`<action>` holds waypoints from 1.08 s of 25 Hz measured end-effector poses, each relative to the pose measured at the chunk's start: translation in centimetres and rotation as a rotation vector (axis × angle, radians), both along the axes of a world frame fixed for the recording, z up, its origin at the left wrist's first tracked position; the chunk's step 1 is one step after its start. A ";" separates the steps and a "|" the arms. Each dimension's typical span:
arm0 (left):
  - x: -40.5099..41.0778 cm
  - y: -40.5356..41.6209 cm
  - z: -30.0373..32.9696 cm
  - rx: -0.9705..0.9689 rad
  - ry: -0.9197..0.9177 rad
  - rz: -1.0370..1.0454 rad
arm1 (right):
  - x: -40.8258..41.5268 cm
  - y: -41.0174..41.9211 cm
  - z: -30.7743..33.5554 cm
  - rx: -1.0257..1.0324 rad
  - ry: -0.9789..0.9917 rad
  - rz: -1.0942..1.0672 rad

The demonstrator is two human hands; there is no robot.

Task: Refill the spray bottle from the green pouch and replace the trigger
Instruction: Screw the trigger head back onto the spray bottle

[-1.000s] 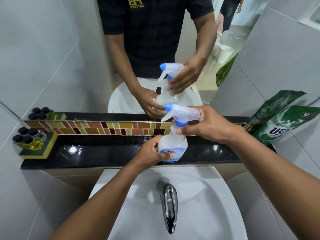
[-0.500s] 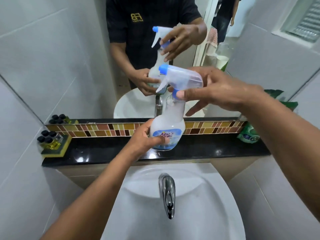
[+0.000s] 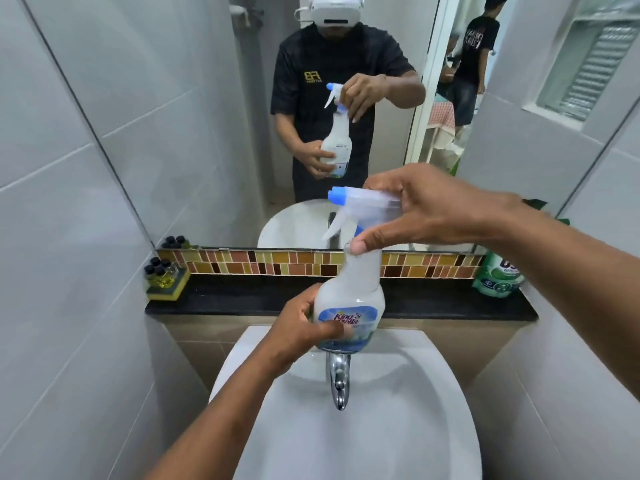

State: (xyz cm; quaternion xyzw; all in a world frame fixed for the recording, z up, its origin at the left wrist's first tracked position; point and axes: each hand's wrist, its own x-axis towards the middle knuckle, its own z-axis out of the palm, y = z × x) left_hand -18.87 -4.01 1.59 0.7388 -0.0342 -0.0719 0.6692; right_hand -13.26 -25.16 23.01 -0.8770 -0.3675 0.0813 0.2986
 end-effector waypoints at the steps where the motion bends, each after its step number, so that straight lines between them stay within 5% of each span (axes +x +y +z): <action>1: -0.7 -0.1 -0.1 0.004 -0.007 0.006 | -0.6 -0.1 0.4 -0.039 0.029 0.045; 11: -4.0 1.3 -0.3 -0.006 0.012 0.048 | -3.8 1.3 0.0 -0.020 -0.113 0.001; 27: -3.9 9.7 1.4 -0.027 -0.034 0.022 | -4.1 10.2 0.3 0.082 -0.014 0.043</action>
